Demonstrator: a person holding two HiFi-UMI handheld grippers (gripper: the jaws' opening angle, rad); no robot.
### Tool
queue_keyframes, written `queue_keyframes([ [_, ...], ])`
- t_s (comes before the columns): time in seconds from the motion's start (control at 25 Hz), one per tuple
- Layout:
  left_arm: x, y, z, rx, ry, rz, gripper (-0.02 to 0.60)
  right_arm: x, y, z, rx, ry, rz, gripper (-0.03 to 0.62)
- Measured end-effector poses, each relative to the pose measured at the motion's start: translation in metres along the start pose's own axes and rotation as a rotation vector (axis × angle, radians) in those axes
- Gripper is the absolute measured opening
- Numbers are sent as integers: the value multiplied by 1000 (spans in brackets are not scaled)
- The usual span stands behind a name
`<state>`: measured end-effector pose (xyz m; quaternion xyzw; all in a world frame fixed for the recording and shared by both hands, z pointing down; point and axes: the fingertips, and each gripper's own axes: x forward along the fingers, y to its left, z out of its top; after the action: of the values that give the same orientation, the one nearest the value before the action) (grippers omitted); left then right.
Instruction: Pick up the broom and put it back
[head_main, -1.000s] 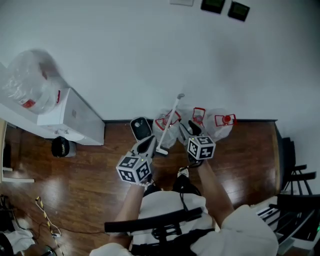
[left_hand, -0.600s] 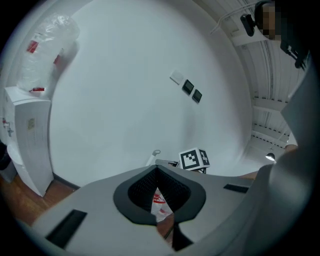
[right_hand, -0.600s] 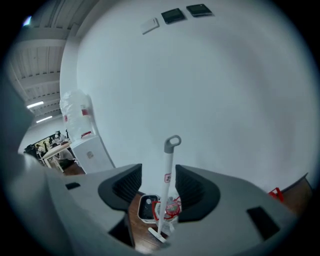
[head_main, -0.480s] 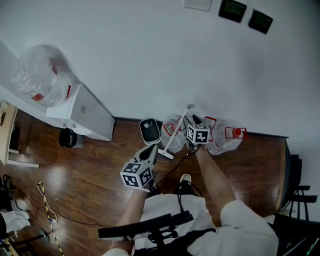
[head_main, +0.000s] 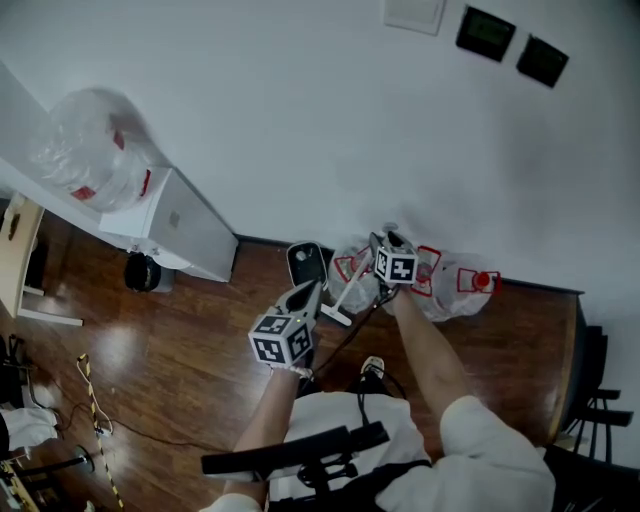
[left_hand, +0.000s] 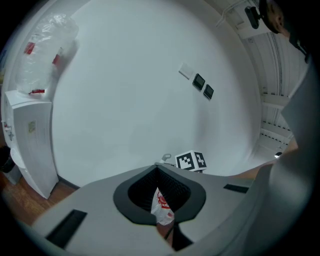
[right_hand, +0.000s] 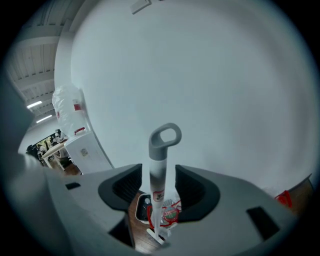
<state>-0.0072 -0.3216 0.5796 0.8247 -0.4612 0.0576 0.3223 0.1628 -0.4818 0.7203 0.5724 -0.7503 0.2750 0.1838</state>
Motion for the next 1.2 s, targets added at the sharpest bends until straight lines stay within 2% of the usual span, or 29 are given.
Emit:
queue_keyframes([
  [0.08, -1, 0, 0, -2, 3, -1, -14, 3, 0, 3, -18, -3, 2, 220],
  [0.16, -4, 3, -2, -5, 6, 3, -14, 2, 4, 2, -34, -5, 0, 133],
  [0.48, -26, 17, -2, -37, -24, 11, -14, -49, 53, -31, -82, -64, 83, 129],
  [0.76, -37, 11, 9, -2, -59, -15, -14, -105, 85, -50, -121, -34, 136, 126],
  [0.92, -33, -5, 19, 40, -64, -55, -14, -144, 104, -18, -190, -80, 157, 126],
  [1.2, -41, -28, 46, 99, -124, -86, -14, -241, 135, 88, -293, -255, 157, 127],
])
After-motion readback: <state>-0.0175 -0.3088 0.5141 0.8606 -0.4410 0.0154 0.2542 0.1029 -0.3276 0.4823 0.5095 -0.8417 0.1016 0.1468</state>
